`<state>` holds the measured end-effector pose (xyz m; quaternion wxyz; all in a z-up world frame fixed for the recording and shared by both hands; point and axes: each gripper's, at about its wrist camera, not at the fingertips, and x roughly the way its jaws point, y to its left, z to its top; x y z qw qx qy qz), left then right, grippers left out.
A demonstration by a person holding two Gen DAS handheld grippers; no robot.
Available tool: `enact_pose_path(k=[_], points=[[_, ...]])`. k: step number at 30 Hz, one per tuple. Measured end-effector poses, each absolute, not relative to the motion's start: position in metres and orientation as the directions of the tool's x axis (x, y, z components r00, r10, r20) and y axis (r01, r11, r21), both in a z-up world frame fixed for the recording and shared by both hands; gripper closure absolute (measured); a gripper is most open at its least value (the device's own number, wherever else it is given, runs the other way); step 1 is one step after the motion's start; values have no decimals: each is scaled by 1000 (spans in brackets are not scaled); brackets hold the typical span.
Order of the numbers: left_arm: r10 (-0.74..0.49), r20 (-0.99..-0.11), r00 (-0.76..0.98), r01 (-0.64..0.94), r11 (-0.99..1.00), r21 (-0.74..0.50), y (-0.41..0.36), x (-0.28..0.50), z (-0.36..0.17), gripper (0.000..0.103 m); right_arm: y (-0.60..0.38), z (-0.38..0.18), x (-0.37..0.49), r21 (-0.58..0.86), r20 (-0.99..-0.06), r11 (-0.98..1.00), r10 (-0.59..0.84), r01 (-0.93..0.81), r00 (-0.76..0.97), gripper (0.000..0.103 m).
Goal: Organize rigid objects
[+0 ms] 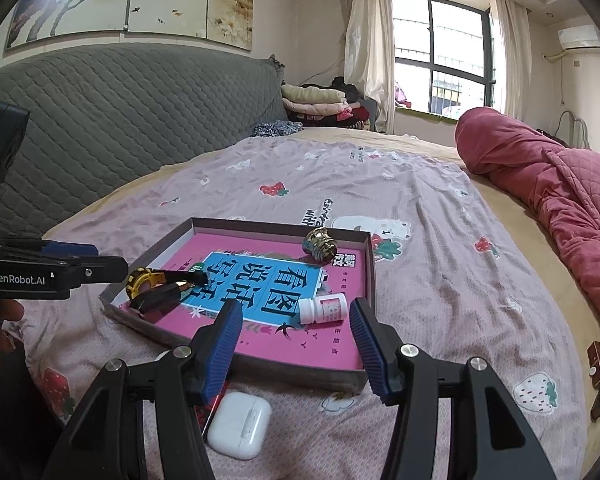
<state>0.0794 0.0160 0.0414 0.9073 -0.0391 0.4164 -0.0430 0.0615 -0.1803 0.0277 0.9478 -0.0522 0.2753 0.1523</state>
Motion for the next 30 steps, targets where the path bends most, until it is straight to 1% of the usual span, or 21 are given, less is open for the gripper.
enact_pose_path(k=[30], points=[[-135, -777, 615, 76, 991, -112, 15, 56, 34, 42, -171, 20, 34, -33, -605, 945, 241, -326, 759, 48]])
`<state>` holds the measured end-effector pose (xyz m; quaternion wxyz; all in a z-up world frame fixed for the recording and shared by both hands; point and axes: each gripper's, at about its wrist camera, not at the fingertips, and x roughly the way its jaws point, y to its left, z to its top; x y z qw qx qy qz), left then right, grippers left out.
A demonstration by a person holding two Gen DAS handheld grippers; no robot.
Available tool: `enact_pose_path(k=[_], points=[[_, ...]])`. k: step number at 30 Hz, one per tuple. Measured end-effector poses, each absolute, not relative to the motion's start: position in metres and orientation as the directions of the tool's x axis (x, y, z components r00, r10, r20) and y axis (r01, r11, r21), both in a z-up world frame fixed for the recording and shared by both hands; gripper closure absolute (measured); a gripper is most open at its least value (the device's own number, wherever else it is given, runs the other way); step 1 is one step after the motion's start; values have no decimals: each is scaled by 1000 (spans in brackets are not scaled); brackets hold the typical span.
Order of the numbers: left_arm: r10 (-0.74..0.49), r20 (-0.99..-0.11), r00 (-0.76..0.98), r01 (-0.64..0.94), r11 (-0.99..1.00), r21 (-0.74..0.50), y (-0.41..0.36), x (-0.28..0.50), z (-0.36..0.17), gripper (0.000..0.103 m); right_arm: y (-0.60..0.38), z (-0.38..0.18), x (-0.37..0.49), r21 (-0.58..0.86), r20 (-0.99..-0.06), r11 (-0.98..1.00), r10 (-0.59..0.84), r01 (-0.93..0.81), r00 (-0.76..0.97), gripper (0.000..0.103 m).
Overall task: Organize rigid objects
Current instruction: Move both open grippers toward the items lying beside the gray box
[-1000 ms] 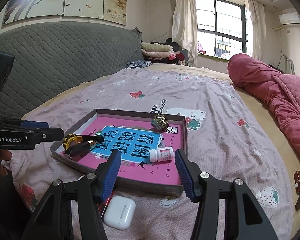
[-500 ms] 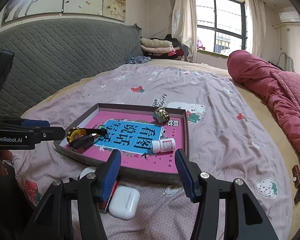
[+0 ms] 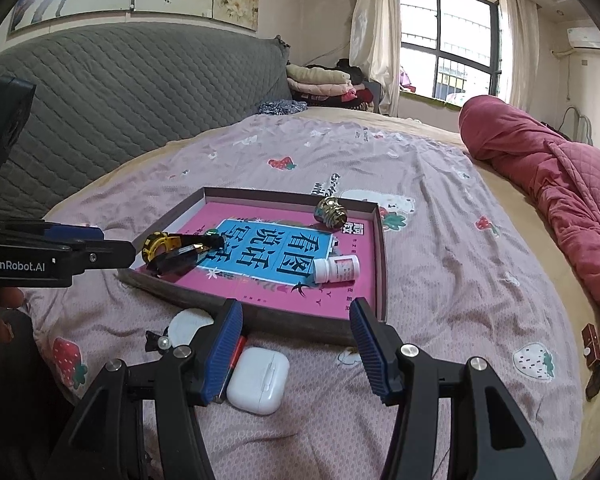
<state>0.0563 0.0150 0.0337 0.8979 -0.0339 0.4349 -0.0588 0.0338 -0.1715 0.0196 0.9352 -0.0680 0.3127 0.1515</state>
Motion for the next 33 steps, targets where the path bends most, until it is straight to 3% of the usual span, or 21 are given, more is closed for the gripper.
enact_pose_path(k=[33], points=[[-168, -873, 458, 123, 984, -126, -1, 34, -14, 42, -164, -12, 23, -30, -743, 926, 232, -377, 627, 48]])
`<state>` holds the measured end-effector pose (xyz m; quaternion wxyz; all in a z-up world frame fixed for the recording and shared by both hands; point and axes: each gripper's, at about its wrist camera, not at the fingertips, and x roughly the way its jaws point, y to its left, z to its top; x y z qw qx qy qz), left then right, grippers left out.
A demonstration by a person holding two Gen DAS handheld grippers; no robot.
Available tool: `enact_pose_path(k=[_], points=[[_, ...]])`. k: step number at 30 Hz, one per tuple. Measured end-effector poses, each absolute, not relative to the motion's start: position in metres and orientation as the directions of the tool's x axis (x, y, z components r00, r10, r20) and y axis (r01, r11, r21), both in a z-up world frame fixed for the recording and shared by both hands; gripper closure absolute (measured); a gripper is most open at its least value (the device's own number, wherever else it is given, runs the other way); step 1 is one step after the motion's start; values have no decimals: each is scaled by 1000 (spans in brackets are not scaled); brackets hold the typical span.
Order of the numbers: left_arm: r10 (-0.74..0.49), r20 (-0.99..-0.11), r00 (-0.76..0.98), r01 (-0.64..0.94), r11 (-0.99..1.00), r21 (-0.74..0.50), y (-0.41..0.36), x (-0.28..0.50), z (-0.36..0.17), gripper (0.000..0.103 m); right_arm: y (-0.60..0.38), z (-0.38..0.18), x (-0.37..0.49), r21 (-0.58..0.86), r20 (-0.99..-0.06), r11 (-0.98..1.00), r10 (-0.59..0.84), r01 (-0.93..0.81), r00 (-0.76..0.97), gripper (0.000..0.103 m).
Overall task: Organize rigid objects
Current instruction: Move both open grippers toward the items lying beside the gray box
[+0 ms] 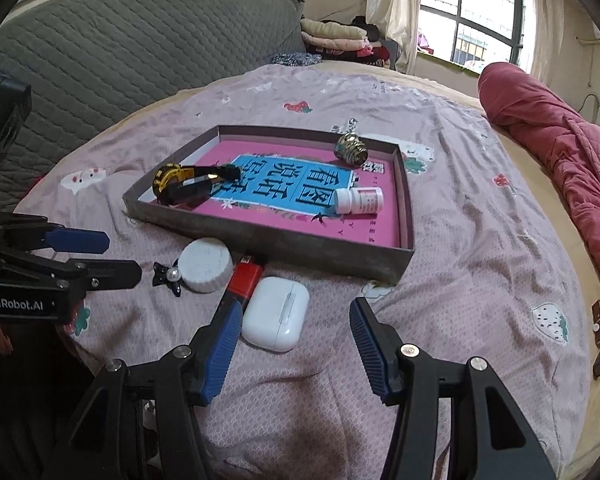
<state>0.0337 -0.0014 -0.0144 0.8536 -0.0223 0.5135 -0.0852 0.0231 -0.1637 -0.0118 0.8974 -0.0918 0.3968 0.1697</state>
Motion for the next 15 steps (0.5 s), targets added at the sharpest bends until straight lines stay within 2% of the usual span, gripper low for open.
enact_pose_path(k=[15], points=[[-171, -901, 400, 115, 984, -136, -12, 41, -43, 42, -155, -41, 30, -55, -821, 912, 190, -406, 538, 48]])
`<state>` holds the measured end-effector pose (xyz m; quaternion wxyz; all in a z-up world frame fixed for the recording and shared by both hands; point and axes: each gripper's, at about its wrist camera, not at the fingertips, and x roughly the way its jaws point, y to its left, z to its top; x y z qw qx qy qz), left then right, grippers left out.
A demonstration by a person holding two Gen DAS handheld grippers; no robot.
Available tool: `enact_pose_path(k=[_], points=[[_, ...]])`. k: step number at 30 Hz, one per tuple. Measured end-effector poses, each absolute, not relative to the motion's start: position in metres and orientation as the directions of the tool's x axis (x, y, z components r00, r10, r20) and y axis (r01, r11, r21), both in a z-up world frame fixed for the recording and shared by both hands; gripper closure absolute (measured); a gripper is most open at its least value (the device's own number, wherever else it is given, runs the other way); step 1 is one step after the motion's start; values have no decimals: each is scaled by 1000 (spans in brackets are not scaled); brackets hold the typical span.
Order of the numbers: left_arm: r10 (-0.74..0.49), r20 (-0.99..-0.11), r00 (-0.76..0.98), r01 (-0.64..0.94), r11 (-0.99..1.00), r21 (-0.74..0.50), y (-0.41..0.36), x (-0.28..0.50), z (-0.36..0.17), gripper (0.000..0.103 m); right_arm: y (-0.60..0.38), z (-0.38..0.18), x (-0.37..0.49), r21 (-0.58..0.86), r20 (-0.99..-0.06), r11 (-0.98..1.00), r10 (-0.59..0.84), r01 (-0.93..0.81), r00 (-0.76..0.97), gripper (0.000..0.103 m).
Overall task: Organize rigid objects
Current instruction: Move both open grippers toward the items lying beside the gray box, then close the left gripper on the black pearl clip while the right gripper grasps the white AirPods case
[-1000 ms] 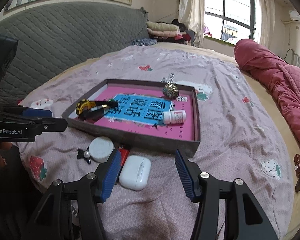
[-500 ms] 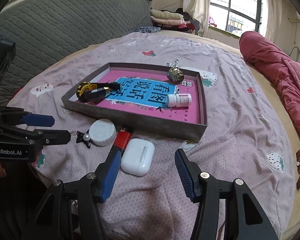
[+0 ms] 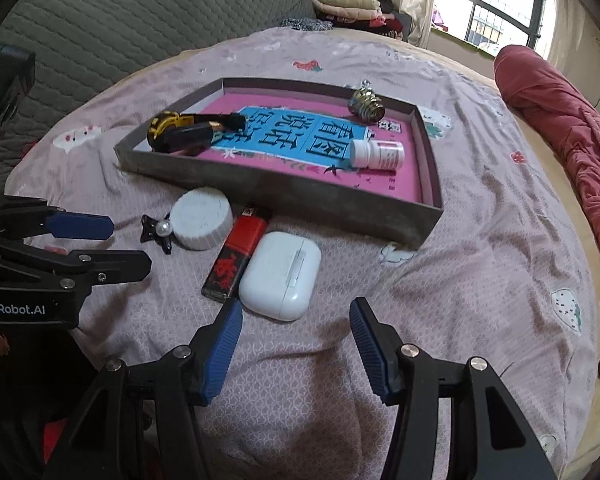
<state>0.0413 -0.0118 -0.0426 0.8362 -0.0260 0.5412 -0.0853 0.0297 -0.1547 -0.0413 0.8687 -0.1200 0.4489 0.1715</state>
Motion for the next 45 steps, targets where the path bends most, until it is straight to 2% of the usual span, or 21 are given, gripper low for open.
enact_pose_path(k=[34, 45], points=[[-130, -903, 408, 47, 991, -122, -9, 69, -64, 42, -137, -68, 60, -47, -818, 932, 170, -359, 549, 47], [-174, -895, 409, 33, 984, -177, 7, 63, -63, 42, -147, -65, 63, -39, -818, 945, 157, -325, 554, 48]])
